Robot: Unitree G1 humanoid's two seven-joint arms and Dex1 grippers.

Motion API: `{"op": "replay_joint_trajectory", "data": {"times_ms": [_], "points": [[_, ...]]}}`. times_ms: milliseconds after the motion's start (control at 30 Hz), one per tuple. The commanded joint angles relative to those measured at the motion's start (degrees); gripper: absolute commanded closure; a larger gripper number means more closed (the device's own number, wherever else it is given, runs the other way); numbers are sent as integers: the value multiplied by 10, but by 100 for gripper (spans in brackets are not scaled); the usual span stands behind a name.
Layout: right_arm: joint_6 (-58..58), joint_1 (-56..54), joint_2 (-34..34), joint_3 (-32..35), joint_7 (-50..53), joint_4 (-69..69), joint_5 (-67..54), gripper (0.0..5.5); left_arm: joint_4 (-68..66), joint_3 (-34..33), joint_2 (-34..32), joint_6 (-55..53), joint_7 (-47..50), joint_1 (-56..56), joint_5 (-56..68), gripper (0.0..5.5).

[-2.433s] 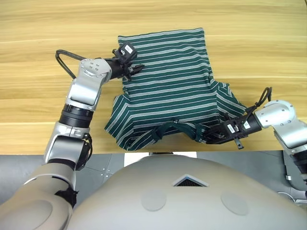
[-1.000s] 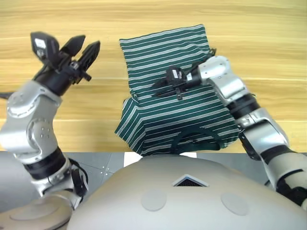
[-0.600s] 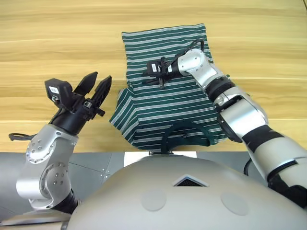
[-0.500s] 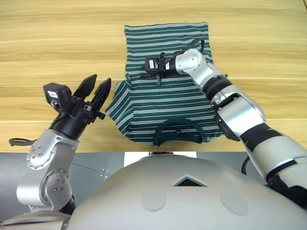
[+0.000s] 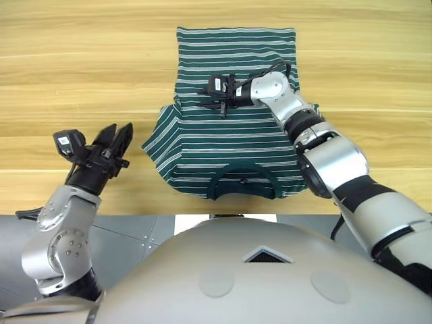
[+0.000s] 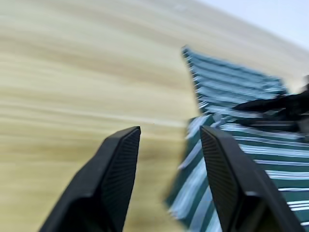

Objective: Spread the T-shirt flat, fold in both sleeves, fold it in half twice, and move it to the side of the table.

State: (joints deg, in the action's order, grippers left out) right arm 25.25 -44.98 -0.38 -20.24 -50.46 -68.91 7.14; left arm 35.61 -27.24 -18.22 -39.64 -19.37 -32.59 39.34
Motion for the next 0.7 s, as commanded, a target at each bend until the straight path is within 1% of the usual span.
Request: {"op": "replay_joint_trajectory", "data": {"times_ms": [33, 167, 333, 400, 500, 633, 700], "points": [[3, -14, -14, 56, -14, 61, -46, 419, -16, 33, -29, 1, -4, -12, -47, 335], [-36, 20, -41, 90, -46, 210, -98, 419, -52, 79, -56, -2, -19, -11, -86, 335], [-126, 92, -87, 91, -48, 441, -125, 419, -91, 110, -73, -12, -41, 9, -95, 335], [-156, 107, -95, 87, -45, 493, -128, 419, -86, 128, -73, -11, -44, -3, -101, 335], [-196, 123, -103, 82, -37, 565, -134, 419, -80, 161, -91, -14, -39, -15, -133, 335], [-228, 131, -108, 77, -23, 624, -141, 419, -79, 168, -91, -33, -47, -12, -120, 335], [-235, 133, -111, 74, -18, 636, -141, 416, -72, 179, -90, -31, -47, -24, -125, 367]]}}
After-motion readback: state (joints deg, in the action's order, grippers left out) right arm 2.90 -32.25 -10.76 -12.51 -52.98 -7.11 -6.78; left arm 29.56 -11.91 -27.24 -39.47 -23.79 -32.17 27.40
